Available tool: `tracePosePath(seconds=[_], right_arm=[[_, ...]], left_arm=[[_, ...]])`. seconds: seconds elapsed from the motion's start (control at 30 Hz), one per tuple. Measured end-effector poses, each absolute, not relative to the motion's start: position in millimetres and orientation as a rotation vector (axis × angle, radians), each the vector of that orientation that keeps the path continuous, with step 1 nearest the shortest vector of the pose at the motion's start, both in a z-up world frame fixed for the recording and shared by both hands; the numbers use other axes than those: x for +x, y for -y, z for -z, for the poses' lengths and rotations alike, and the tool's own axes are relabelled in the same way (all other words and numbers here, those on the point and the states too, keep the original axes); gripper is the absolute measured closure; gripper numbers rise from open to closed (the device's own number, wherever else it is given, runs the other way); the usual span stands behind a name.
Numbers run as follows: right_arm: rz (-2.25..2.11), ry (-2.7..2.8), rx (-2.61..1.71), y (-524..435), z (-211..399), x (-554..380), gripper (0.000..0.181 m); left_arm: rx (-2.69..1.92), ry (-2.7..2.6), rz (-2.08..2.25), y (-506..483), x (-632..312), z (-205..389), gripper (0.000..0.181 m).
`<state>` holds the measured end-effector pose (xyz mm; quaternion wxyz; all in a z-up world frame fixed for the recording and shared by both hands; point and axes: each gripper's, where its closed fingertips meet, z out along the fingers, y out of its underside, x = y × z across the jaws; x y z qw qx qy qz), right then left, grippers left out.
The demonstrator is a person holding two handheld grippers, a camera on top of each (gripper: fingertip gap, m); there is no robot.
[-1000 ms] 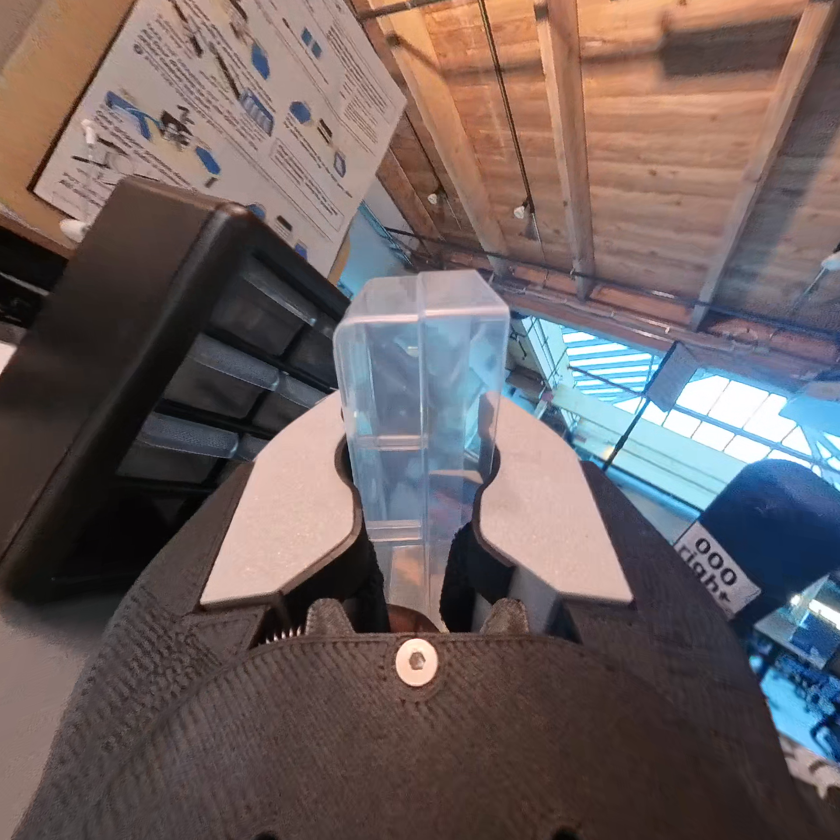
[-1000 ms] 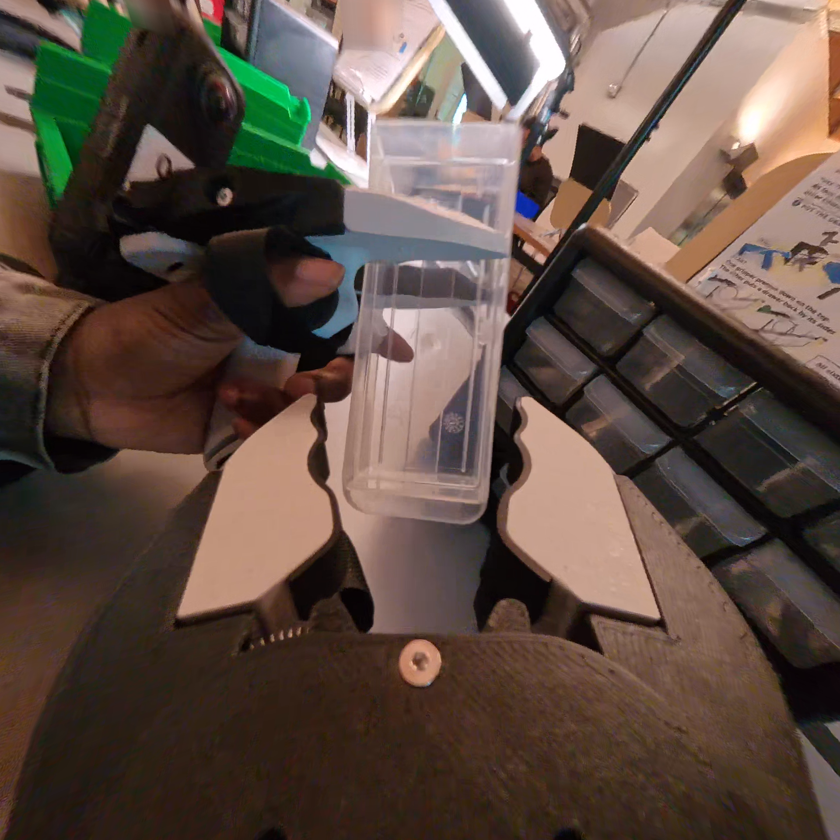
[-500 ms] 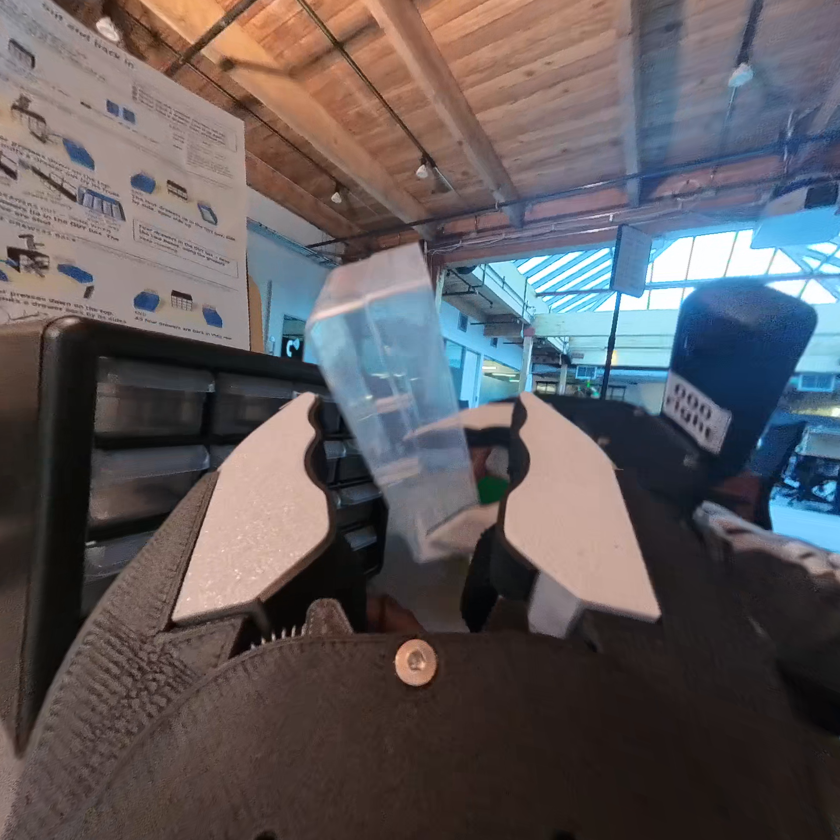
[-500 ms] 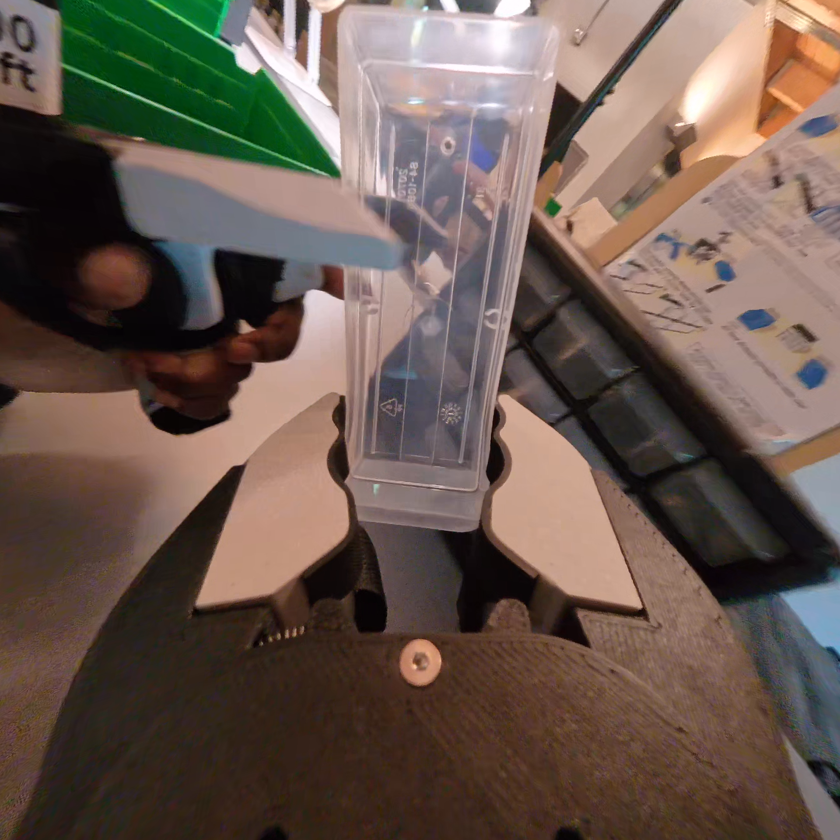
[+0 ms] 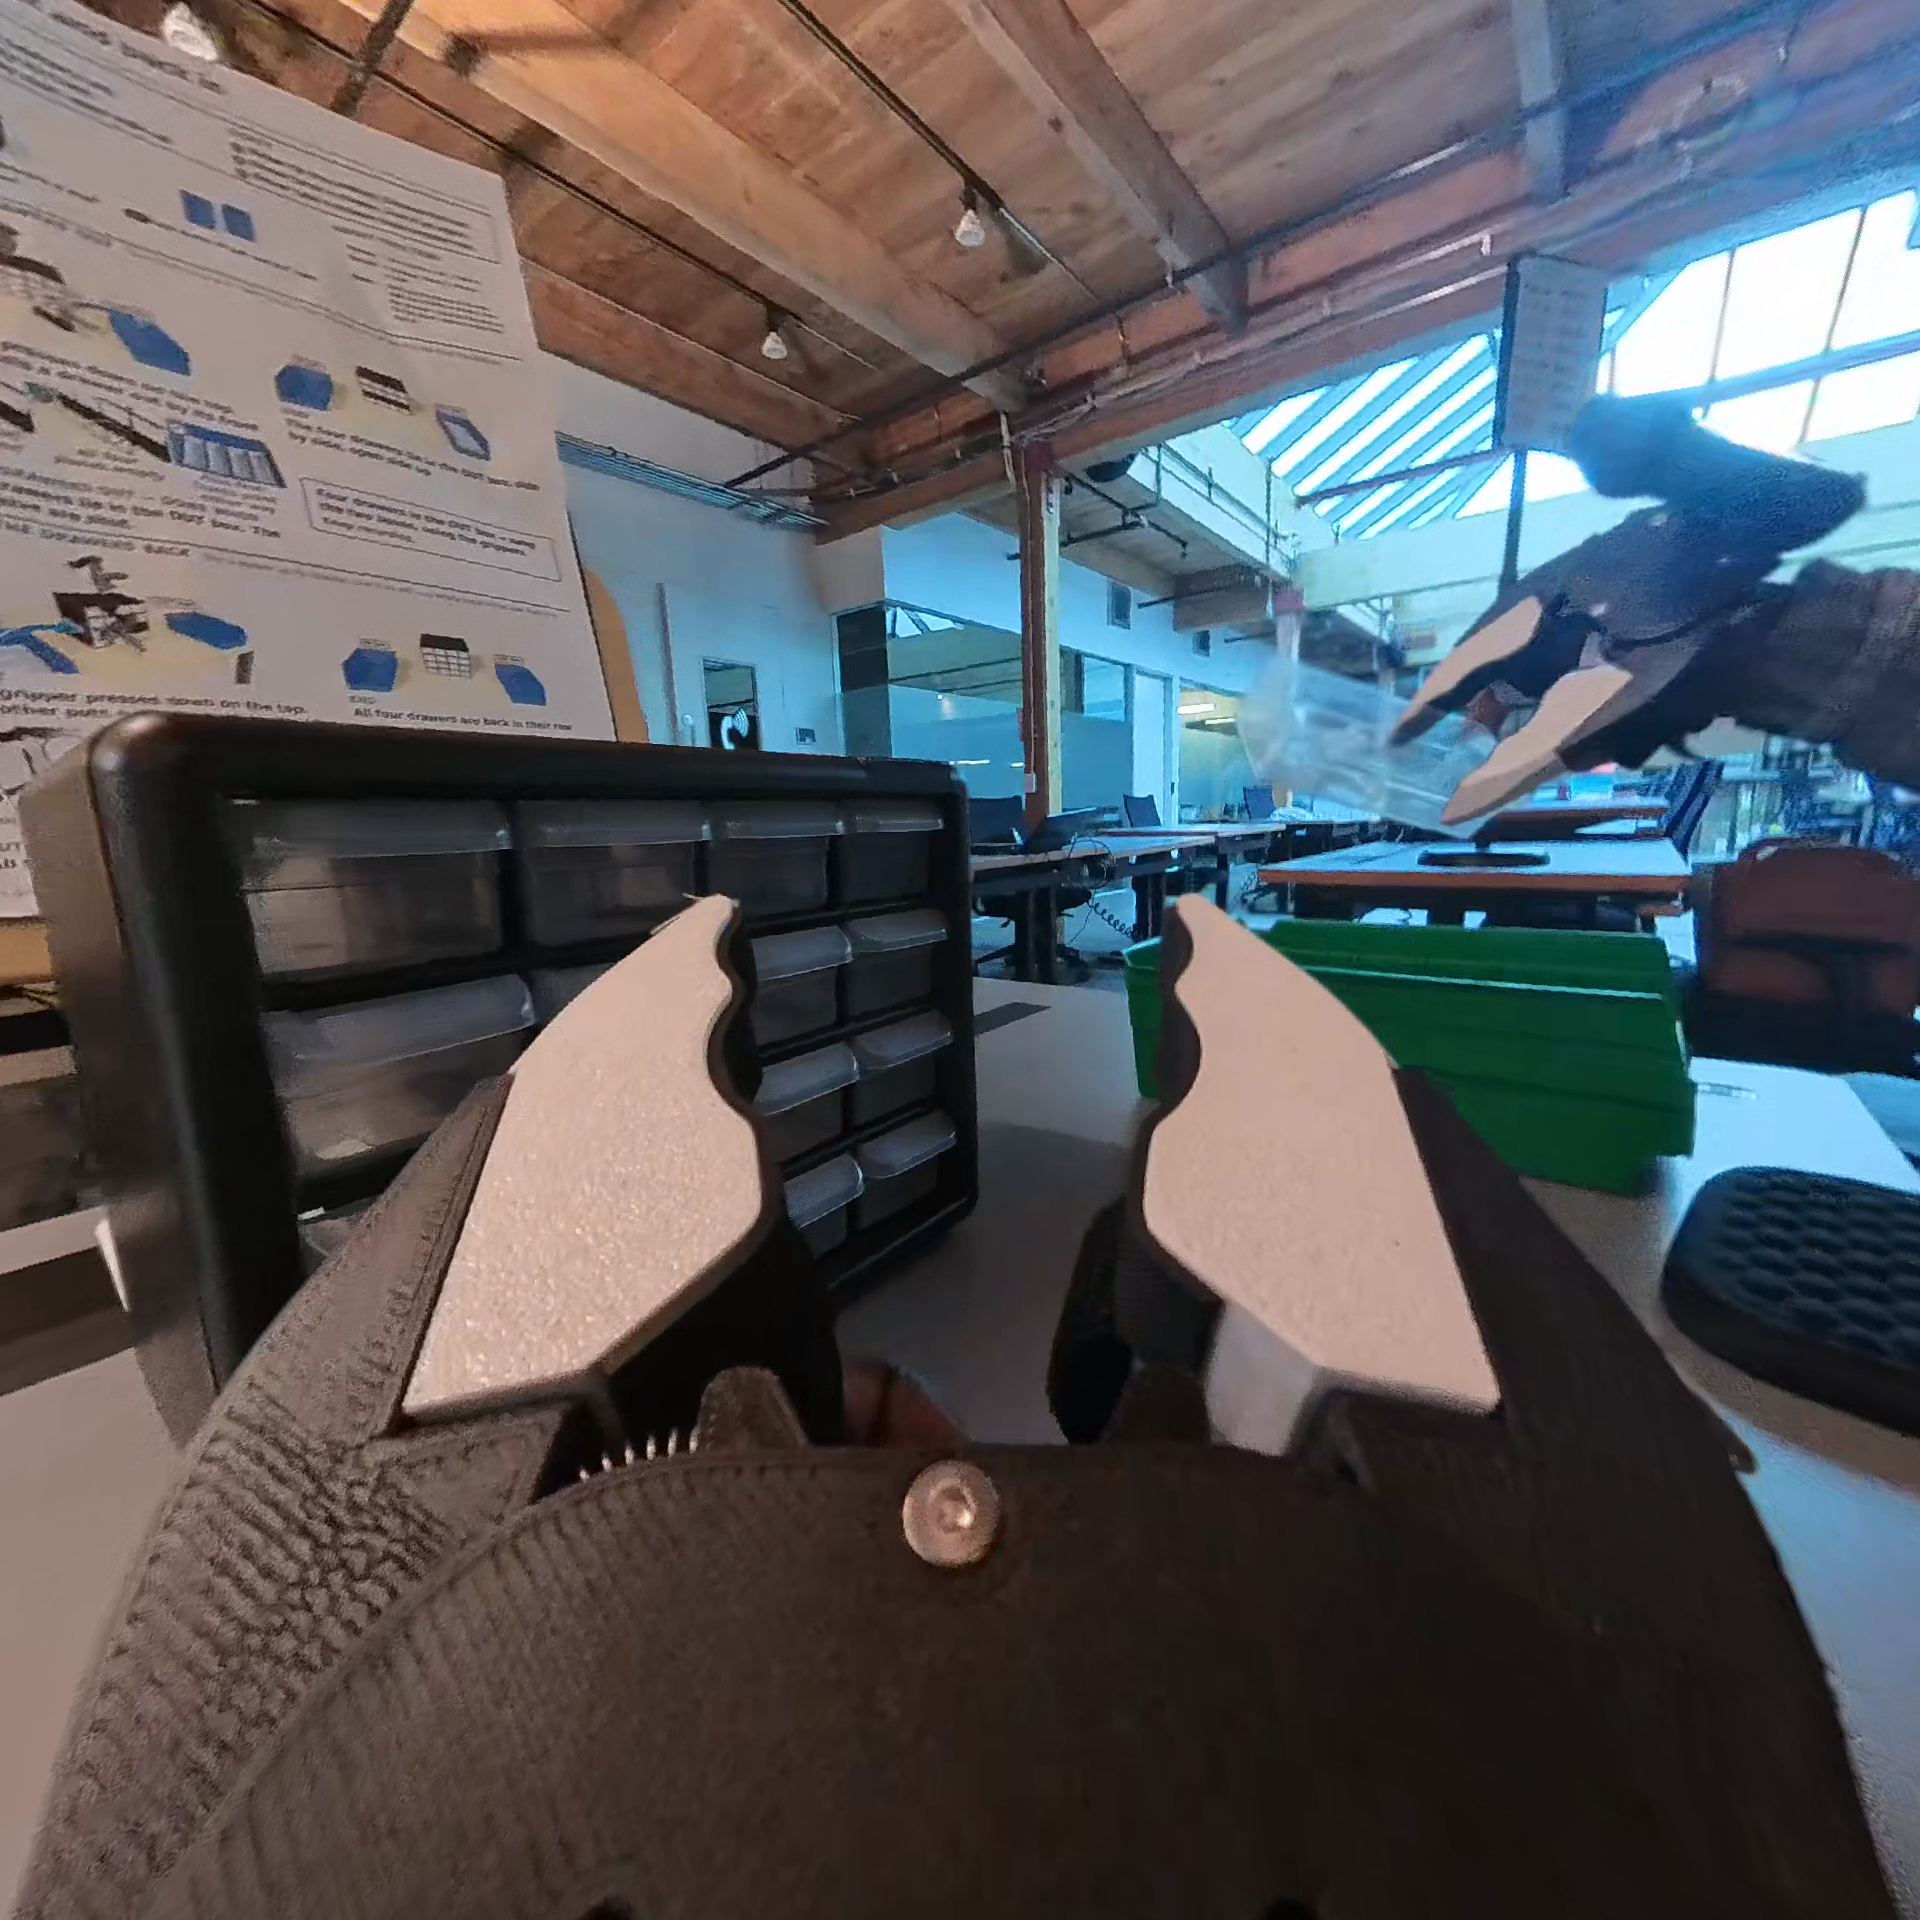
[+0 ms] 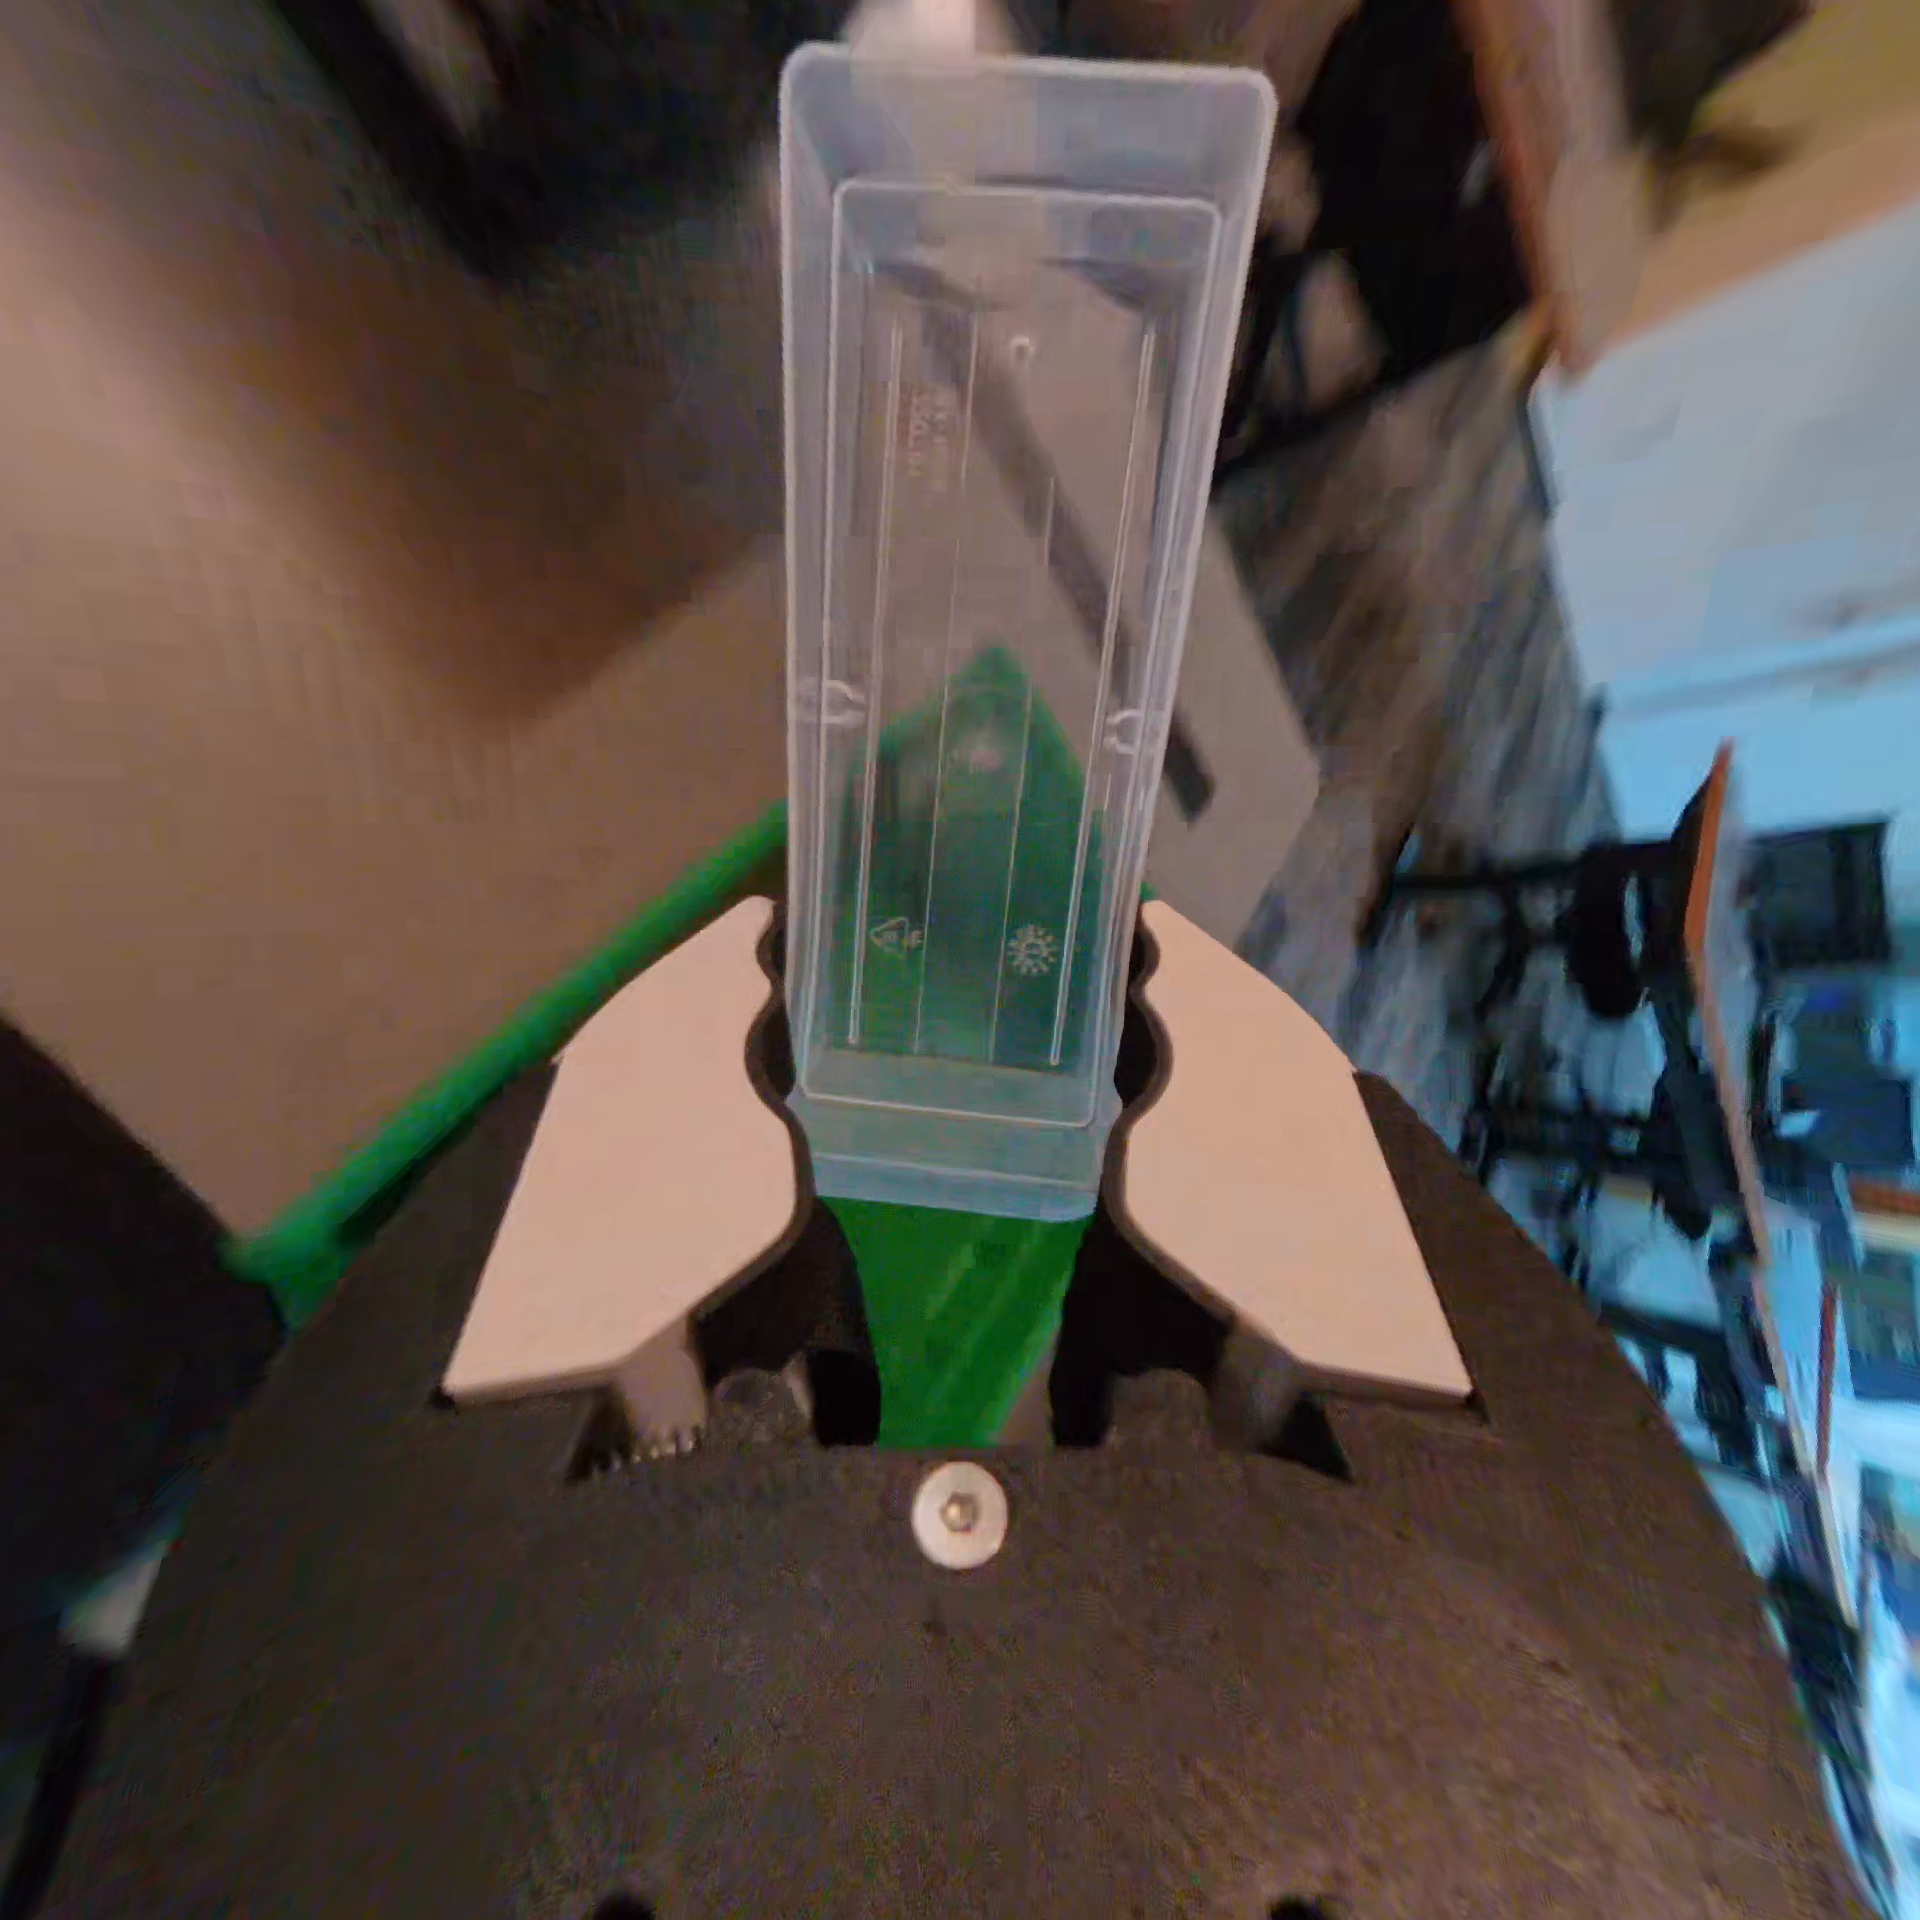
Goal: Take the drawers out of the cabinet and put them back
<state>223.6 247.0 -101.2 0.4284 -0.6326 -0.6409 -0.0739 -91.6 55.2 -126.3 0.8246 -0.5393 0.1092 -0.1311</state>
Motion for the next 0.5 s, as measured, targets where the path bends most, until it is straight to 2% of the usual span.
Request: tracePosePath(seconds=[0.23,0.4,0.5], right_arm=[[0.418,1.927,-1.971,-300.3,203.5,317.9,0.12],[0.297,2.066,-1.969,-313.7,248.5,292.5,0.119],[0.376,2.174,-1.881,-330.4,260.3,288.0,0.118]], left_arm=[[-1.178,-0.256,0.259,-60.0,-89.2,134.1,0.108],[-1.187,-0.268,0.248,-60.5,-88.7,136.1,0.109],[-1.187,-0.271,0.243,-60.7,-89.0,136.2,0.109]])
